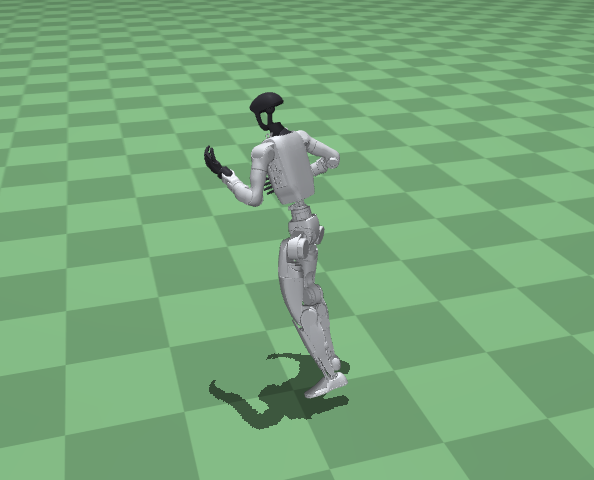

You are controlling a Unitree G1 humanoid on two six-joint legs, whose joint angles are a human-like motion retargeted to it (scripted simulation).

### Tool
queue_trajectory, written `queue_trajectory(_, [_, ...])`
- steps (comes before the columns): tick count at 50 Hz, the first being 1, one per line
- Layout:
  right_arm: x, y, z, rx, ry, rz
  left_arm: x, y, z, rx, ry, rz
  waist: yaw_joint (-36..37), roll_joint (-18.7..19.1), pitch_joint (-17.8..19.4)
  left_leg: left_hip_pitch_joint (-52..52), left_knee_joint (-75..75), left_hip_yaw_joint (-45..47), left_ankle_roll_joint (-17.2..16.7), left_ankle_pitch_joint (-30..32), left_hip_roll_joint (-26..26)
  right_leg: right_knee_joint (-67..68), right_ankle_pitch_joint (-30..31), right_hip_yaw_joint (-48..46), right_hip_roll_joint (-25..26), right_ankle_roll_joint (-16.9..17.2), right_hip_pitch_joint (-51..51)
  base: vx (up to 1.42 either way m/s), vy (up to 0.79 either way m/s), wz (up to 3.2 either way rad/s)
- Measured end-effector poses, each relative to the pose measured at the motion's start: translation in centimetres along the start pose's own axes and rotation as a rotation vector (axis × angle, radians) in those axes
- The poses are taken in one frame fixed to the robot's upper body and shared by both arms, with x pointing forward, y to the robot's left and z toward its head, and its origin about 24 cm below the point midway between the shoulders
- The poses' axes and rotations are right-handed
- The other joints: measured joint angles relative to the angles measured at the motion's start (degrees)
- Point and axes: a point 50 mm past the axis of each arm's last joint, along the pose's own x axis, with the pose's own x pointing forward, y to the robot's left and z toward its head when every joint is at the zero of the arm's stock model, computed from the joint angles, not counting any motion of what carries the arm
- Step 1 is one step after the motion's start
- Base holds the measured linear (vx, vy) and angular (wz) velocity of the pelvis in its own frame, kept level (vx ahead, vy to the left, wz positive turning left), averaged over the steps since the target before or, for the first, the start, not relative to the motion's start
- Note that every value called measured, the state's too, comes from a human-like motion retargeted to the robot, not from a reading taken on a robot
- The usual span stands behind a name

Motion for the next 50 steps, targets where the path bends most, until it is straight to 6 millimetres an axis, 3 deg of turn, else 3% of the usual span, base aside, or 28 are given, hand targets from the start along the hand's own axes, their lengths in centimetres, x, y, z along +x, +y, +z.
queue_trajectory(2, [0.2, 0.0, -0.2, -0.015, 0.024, 0.040, -1.0, 0.2, -0.3, -0.064, 0.040, 0.018, 1.73, -0.93, -2.27, 3.26, 0.24, 1.20, 0.37, 2.15, -0.07, -4.83, 1.30, 2.47, 2.20, 1.66, 1.37, 0.34, -0.42, -4.10])
queue_trajectory(5, [2.0, 0.5, -0.7, -0.018, 0.034, 0.125, -3.1, 1.2, -1.4, -0.108, 0.144, 0.066, 4.23, -2.93, -3.72, 6.11, 7.78, -0.80, 3.12, 1.26, 0.25, -8.49, -1.58, 14.20, 5.46, 2.89, 2.62, 0.36, -0.39, -4.19])
queue_trajectory(8, [6.2, 1.0, -0.9, -0.028, -0.019, 0.131, -6.2, 4.0, -4.1, -0.037, 0.321, 0.215, 6.33, -2.19, -1.65, -0.05, 28.12, -14.77, 6.21, 0.19, 1.45, -7.98, -4.95, 26.36, 9.85, -0.10, 4.50, 0.39, -0.24, -4.01])
queue_trajectory(10, [9.1, 1.6, -0.2, -0.054, -0.101, 0.071, -9.7, 6.1, -6.2, 0.037, 0.463, 0.437, 7.67, -0.39, 0.36, -6.88, 40.35, -29.13, 3.77, 0.68, -3.63, -7.70, -5.44, 32.34, 12.39, -2.65, 6.51, 0.48, -0.07, -3.41])
queue_trajectory(12, [11.6, 3.5, 2.1, -0.034, -0.234, 0.066, -12.9, 7.2, -6.7, 0.119, 0.549, 0.630, 9.95, -0.51, 2.02, -12.25, 49.17, -36.50, 1.72, -2.20, -9.56, -8.49, -5.11, 37.06, 12.74, -3.27, 9.00, 0.59, -0.04, -2.82])
queue_trajectory(15, [13.0, 7.1, 8.2, 0.070, -0.511, 0.170, -15.1, 7.7, -4.3, 0.212, 0.566, 0.669, 16.49, -3.85, 4.01, -19.98, 57.81, -34.46, 5.38, -7.53, -10.58, -9.42, -3.04, 43.40, 10.32, -2.00, 11.96, 0.68, -0.02, -2.24])
queue_trajectory(19, [10.6, 10.2, 16.1, 0.182, -0.904, 0.341, -14.3, 8.1, -0.6, 0.277, 0.560, 0.467, 26.50, -9.41, 6.89, -30.29, 55.82, -26.49, 10.25, -16.80, -7.08, -10.47, 5.70, 46.75, 4.82, 1.65, 14.41, 0.77, 0.13, -1.28])
queue_trajectory(21, [8.9, 11.1, 18.1, 0.213, -1.034, 0.392, -13.7, 7.8, 0.1, 0.295, 0.562, 0.384, 30.35, -12.22, 7.92, -34.11, 47.55, -23.16, 9.86, -18.09, -6.57, -12.04, 12.66, 47.17, 2.53, 4.21, 15.50, 0.84, 0.22, -0.61])
queue_trajectory(23, [7.7, 11.7, 18.8, 0.218, -1.103, 0.420, -13.2, 7.5, 0.1, 0.295, 0.562, 0.325, 32.91, -14.75, 8.65, -35.48, 34.58, -18.52, 9.04, -18.97, -6.26, -13.65, 19.72, 47.19, 0.83, 6.80, 16.52, 0.89, 0.25, -0.37])
queue_trajectory(25, [7.2, 12.1, 18.5, 0.219, -1.102, 0.443, -12.7, 7.4, -0.3, 0.288, 0.560, 0.283, 34.50, -16.00, 9.50, -33.76, 19.09, -13.86, 7.58, -18.41, -6.65, -14.10, 25.29, 47.15, 0.34, 8.76, 17.88, 0.94, 0.30, -0.44])
queue_trajectory(27, [7.3, 12.0, 17.0, 0.215, -1.027, 0.468, -11.7, 7.4, -1.3, 0.344, 0.539, 0.223, 35.15, -14.55, 12.18, -29.12, 10.65, -14.26, 6.57, -16.06, -8.01, -11.50, 28.95, 46.50, 1.15, 9.15, 21.07, 0.99, 0.38, -0.46])
queue_trajectory(30, [8.4, 10.5, 12.4, 0.197, -0.788, 0.420, -10.0, 7.2, -3.9, 0.507, 0.504, 0.143, 32.64, -9.41, 17.90, -21.23, 19.13, -18.00, 8.25, -24.44, -6.88, 3.72, 31.40, 41.01, 3.73, 8.16, 24.09, 1.02, 0.43, 0.04])
queue_trajectory(32, [9.4, 8.9, 7.0, 0.203, -0.519, 0.261, -8.3, 6.9, -6.2, 0.518, 0.494, 0.184, 29.15, -8.81, 18.98, -18.36, 24.62, -18.62, 8.85, -30.37, -6.32, 22.13, 25.79, 36.87, 3.61, 4.82, 17.35, 0.99, 0.39, 0.27])
queue_trajectory(34, [8.5, 6.6, 2.1, 0.135, -0.291, 0.099, -4.5, 5.6, -6.8, 0.490, 0.384, 0.198, 24.12, -9.67, 17.79, -17.75, 26.86, -19.06, 9.45, -33.67, -7.31, 37.34, 17.33, 34.49, 2.92, 0.65, 7.04, 0.96, 0.35, 0.56])
queue_trajectory(35, [7.3, 5.3, 0.5, 0.097, -0.216, 0.034, -2.1, 4.5, -6.2, 0.479, 0.290, 0.178, 21.15, -9.83, 16.87, -17.40, 26.95, -19.51, 9.32, -34.67, -7.94, 42.74, 13.61, 33.39, 2.88, -1.07, 2.01, 1.00, 0.34, 0.90])
queue_trajectory(37, [3.8, 2.5, 0.1, 0.083, -0.170, -0.039, 2.8, 1.8, -3.1, 0.474, 0.041, 0.072, 14.34, -7.71, 14.86, -15.08, 23.85, -21.78, 7.19, -34.27, -8.36, 45.51, 8.14, 29.05, 3.67, -2.61, -5.70, 1.06, 0.29, 1.15])
queue_trajectory(40, [-0.7, -0.3, 1.1, 0.082, -0.096, -0.071, 7.4, -2.1, 1.9, 0.441, -0.286, -0.003, 4.12, -2.07, 12.05, -9.35, 15.57, -26.43, 2.06, -28.46, -7.09, 36.77, 3.58, 21.13, 6.27, -2.35, -13.33, 1.19, 0.15, 1.19])
queue_trajectory(43, [-2.3, -1.5, 1.4, 0.034, -0.031, -0.082, 8.4, -4.3, 4.5, 0.273, -0.447, 0.018, -4.45, 2.11, 10.35, -2.99, 7.61, -30.91, -2.00, -15.99, -6.20, 13.17, 6.51, 17.74, 9.67, -0.41, -15.45, 1.31, -0.01, 1.03])
queue_trajectory(45, [-2.4, -1.9, 1.0, 0.002, 0.003, -0.075, 8.4, -5.0, 5.1, 0.111, -0.474, 0.029, -9.72, 3.64, 10.58, 1.32, 4.07, -34.53, -3.33, -6.37, -7.35, -6.28, 9.95, 16.08, 9.55, 0.91, -13.40, 1.39, -0.09, 1.26])
queue_trajectory(47, [-1.4, -1.9, 0.1, -0.035, 0.029, -0.049, 8.0, -4.8, 5.2, 0.011, -0.454, 0.011, -14.42, 3.63, 13.13, 7.99, 0.36, -38.81, -4.35, 2.35, -8.76, -19.10, 14.85, 15.53, 8.40, 2.55, -9.78, 1.44, -0.15, 1.21])
queue_trajectory(48, [-0.7, -1.7, -0.5, -0.053, 0.036, -0.029, 7.6, -4.5, 4.8, -0.008, -0.427, -0.009, -15.73, 3.20, 14.66, 11.56, -1.05, -40.67, -4.44, 6.20, -9.21, -20.97, 17.79, 16.83, 8.14, 2.88, -8.46, 1.43, -0.19, 0.50])
queue_trajectory(50, [1.1, -1.1, -1.2, -0.092, 0.030, 0.012, 6.4, -3.4, 3.7, -0.013, -0.338, -0.048, -15.49, 3.08, 17.92, 16.73, -0.52, -42.34, -4.22, 12.23, -9.15, -17.39, 17.99, 19.90, 9.06, 1.03, -6.06, 1.40, -0.22, -0.41])
